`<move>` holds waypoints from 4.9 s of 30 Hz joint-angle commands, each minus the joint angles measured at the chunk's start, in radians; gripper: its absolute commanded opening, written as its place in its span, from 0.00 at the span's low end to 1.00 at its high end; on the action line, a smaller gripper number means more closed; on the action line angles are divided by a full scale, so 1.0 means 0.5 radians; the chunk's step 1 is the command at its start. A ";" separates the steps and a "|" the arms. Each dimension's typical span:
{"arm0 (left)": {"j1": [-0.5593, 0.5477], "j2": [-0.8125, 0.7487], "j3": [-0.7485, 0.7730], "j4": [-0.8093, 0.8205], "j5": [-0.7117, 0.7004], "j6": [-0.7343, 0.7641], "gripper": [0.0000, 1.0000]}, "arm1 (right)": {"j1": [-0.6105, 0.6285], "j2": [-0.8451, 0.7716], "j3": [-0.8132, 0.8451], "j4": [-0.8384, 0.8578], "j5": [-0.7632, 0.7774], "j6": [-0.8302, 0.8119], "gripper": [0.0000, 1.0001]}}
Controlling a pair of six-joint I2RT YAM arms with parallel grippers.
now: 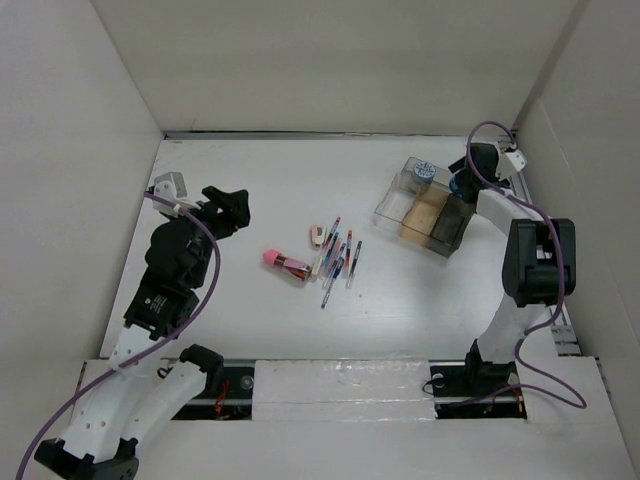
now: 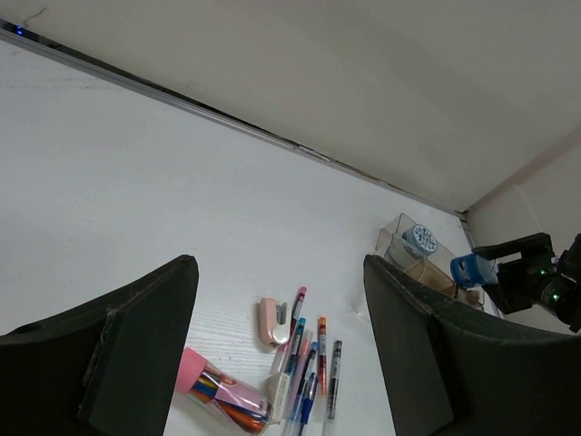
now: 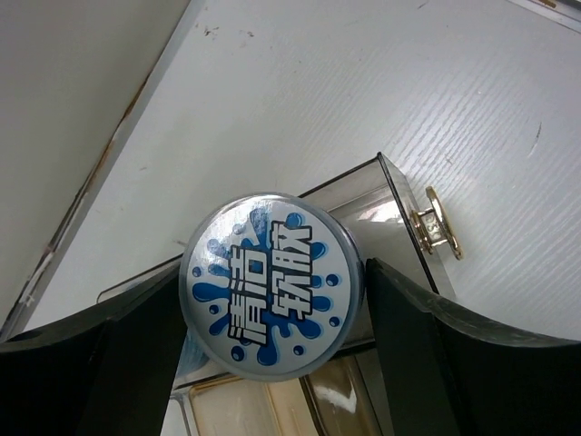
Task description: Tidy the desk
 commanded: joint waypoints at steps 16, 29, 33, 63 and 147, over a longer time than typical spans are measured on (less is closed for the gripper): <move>0.009 0.001 0.021 0.083 0.024 0.031 0.69 | 0.268 -0.455 -0.146 0.273 -0.565 -0.115 0.19; 0.009 -0.069 0.024 0.055 -0.111 -0.005 0.69 | 1.361 -0.287 -0.040 0.333 -1.377 -0.452 0.46; 0.009 -0.100 0.002 0.085 -0.115 -0.012 0.69 | 1.597 -0.118 0.141 0.060 -1.230 -0.663 0.61; 0.009 -0.140 0.021 0.036 -0.222 -0.042 0.69 | 1.981 0.619 0.632 -0.447 -0.794 -0.781 0.45; 0.009 -0.066 0.003 0.064 -0.062 -0.018 0.69 | 1.714 0.281 0.319 -0.118 -0.092 -0.317 0.72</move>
